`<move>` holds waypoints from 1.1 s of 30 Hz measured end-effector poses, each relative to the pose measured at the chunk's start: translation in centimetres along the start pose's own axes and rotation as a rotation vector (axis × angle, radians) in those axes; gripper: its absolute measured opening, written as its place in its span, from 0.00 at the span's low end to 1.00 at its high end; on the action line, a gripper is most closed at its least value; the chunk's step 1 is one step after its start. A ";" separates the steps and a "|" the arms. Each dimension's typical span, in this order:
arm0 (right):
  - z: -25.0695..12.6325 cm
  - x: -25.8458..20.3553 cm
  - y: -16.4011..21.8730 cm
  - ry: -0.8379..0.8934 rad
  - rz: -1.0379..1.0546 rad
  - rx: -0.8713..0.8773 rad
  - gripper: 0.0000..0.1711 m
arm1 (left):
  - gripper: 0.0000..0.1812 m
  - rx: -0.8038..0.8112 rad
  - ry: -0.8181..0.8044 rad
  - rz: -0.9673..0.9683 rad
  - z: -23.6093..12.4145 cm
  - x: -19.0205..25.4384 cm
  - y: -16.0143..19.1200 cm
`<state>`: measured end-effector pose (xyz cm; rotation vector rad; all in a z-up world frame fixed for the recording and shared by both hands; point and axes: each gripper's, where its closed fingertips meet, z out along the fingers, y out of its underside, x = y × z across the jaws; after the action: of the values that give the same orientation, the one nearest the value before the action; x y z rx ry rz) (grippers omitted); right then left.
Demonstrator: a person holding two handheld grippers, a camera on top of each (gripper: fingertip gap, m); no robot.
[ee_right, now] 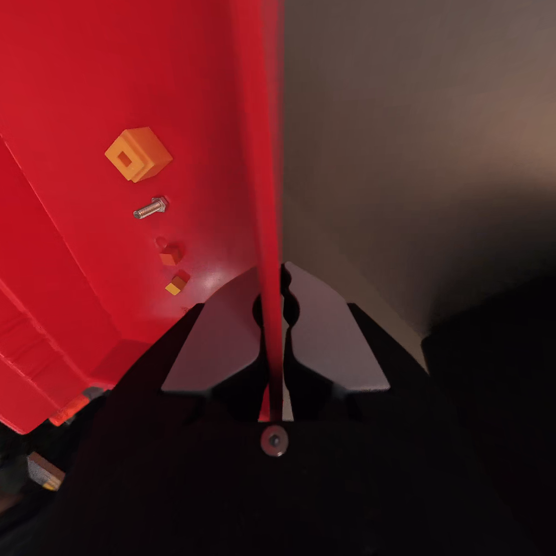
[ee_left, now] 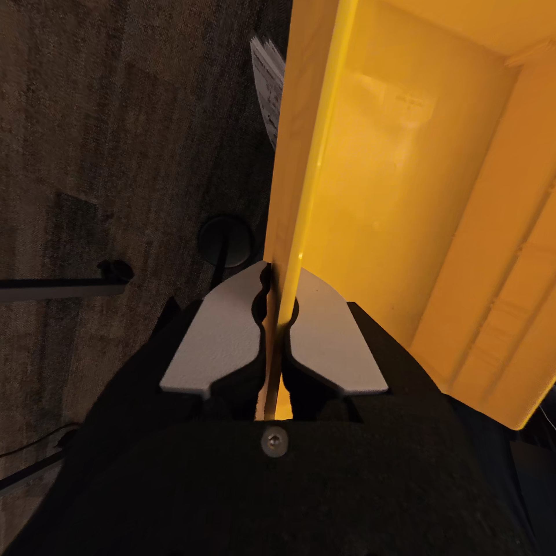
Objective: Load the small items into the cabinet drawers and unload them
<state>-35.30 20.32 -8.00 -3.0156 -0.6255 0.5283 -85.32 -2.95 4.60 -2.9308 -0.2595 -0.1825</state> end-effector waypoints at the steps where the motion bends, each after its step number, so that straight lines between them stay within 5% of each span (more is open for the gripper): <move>1: 0.6 0.4 -0.5 0.004 0.021 -0.007 0.03 | 0.03 0.000 0.010 0.002 0.0 0.0 -0.1; 22: 4.3 3.8 -5.6 0.131 0.141 0.027 0.06 | 0.03 0.005 0.035 -0.026 -0.5 -2.0 -0.6; 28: 0.2 2.9 -6.6 0.196 0.029 0.144 0.17 | 0.03 0.005 0.038 -0.009 -1.0 -0.1 -0.5; 33: -8.5 0.6 -6.2 0.263 -0.140 0.326 0.25 | 0.03 0.017 0.060 0.035 -1.9 3.6 -0.6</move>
<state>-34.36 26.75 0.32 -2.6476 -0.6533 0.1975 -82.13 -2.15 7.07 -2.9054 -0.1991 -0.2607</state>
